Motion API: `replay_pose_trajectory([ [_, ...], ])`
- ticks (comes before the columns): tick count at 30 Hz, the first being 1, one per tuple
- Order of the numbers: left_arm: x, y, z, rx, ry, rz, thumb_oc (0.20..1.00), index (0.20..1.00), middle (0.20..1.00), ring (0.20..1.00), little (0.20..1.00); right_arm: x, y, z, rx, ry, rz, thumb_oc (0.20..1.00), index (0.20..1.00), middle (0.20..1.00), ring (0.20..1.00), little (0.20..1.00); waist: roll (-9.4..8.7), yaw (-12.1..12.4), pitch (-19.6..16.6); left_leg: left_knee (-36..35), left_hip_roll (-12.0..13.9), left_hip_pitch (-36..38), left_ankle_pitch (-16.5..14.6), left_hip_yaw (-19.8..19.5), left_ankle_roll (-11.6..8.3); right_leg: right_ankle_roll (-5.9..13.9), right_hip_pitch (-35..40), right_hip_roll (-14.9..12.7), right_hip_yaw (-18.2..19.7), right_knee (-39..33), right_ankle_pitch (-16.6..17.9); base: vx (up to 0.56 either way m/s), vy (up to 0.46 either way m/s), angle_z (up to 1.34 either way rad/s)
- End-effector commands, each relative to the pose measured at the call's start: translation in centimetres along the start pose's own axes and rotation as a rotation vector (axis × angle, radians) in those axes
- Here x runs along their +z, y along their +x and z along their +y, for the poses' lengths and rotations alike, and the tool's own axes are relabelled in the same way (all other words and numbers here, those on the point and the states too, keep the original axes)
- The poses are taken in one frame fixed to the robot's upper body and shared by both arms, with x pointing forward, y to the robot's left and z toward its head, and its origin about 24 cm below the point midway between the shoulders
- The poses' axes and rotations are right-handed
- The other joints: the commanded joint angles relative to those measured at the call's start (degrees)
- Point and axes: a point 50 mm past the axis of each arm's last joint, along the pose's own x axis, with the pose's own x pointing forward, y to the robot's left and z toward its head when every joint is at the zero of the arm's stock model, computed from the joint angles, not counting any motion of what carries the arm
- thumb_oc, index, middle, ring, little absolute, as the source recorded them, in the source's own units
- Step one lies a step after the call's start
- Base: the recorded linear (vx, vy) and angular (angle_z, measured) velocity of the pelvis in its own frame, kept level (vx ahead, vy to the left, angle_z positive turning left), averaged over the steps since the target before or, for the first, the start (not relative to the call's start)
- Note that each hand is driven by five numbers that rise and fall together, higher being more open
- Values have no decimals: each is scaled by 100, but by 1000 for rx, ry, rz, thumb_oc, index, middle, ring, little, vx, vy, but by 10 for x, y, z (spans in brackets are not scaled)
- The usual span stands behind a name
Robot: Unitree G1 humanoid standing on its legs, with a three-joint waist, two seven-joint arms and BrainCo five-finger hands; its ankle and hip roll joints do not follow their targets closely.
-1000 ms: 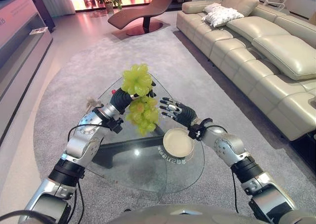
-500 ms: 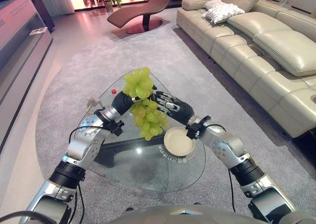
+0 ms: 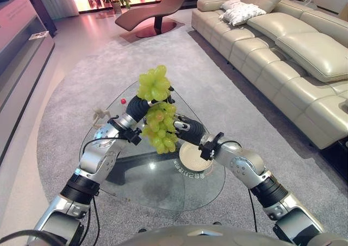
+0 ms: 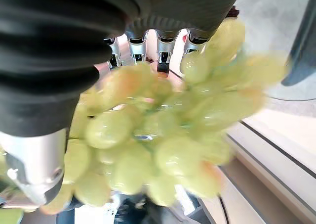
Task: Pick up fruits into the plate
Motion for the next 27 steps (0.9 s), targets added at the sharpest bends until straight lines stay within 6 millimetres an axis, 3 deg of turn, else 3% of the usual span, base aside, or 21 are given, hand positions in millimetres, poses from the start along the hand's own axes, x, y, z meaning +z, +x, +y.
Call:
replay_pose_trajectory([
  [1, 57, 25, 2, -22, 129, -254, 200, 200, 200, 200, 200, 15, 10, 37, 198, 29, -80, 1000, 1000, 1000, 1000, 1000, -186, -43, 33, 166, 23, -175, -112, 65, 75, -108, 228, -147, -312, 560, -576, 0, 0, 0],
  [12, 64, 31, 3, -6, 234, -247, 200, 200, 200, 200, 200, 4, 10, 45, 258, 37, -7, 1000, 1000, 1000, 1000, 1000, -209, -74, 58, 156, 20, -182, -92, 48, 78, -112, 223, -122, -289, 561, -581, 0, 0, 0],
  [27, 21, 34, -24, -94, 58, -105, 200, 200, 200, 200, 200, 18, 17, 64, 313, 28, -115, 1000, 1000, 1000, 1000, 1000, -235, -89, 93, 161, -9, -144, -158, 21, 134, -88, 217, -81, -165, 510, -541, -2, -1, 0],
])
